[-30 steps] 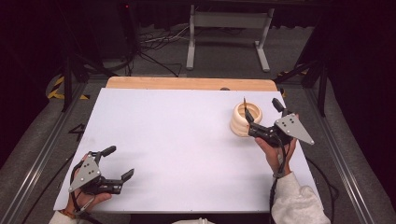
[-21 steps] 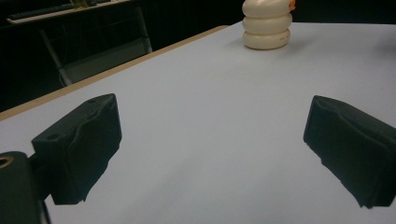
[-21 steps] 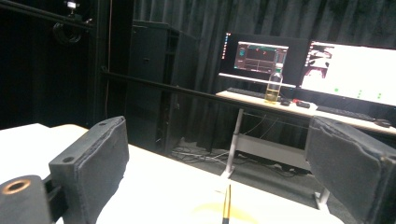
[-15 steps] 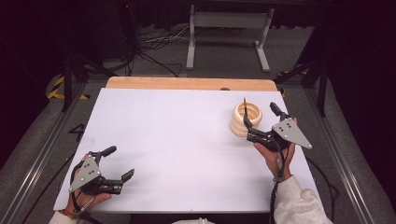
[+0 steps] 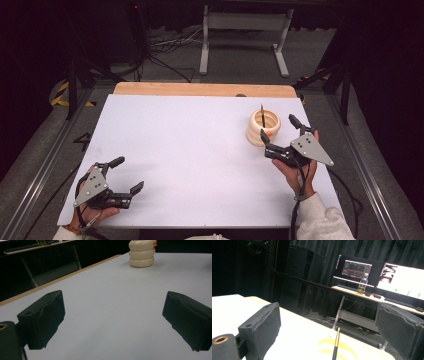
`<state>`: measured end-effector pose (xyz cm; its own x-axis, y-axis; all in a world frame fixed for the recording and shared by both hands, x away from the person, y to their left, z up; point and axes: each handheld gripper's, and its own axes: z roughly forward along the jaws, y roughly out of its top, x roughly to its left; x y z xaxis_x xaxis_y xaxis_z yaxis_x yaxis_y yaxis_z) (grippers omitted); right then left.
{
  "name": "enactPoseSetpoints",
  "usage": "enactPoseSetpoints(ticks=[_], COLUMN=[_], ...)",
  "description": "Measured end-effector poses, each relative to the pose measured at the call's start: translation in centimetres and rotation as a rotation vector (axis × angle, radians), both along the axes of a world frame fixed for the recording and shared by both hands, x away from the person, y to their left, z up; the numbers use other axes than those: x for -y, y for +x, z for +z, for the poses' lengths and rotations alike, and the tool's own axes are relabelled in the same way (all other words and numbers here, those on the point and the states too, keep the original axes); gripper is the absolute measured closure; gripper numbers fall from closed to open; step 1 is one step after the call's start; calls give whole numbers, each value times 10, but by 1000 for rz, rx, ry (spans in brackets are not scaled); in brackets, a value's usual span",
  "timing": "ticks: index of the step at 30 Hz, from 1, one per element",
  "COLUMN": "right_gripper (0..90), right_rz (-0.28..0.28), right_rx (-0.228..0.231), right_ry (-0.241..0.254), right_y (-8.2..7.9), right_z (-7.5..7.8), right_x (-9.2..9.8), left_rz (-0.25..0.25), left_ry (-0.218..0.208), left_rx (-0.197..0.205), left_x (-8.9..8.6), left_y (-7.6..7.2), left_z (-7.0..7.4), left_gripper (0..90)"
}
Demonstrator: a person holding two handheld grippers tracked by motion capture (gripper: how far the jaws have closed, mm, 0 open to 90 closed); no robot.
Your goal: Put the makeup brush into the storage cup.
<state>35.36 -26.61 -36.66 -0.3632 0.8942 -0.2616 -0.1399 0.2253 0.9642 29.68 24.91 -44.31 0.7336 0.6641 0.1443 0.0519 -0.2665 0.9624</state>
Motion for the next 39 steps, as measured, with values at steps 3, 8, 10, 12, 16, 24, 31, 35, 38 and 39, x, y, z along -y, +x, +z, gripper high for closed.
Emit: enactPoseSetpoints(ticks=[3,8,10,12,16,24,31,35,38,39], right_gripper=[68,70,71,71,71,72,79,76,76,75], right_rz=[3,10,13,18,27,36,47,58,67,69], right_rx=[0,-1,-4,-5,-9,-23,-35,-50,-60,-62], right_ry=[-5,-17,-26,-26,-44,-77,-92,-103,-114,-119], right_y=[-3,-7,-9,-10,-14,-19,-23,-25,-28,-28], right_z=[-1,-3,-4,-4,-7,-13,-20,-24,-27,-28], right_x=[1,4,4,5,5,4,5,5,5,5], left_rz=[-2,-3,-2,-3,-4,-7,-6,-7,-9,-10], left_ry=[-2,-3,0,0,0,4,8,5,11,13], left_rx=[-1,-2,1,-1,-8,-13,-9,-18,-21,-21], left_x=[0,1,1,1,2,2,2,3,3,4], left_y=[0,0,0,0,0,1,1,2,2,2], left_z=[0,0,0,0,0,-1,-1,-2,-2,-2], left_gripper=[52,51,52,52,52,52,52,52,52,52])
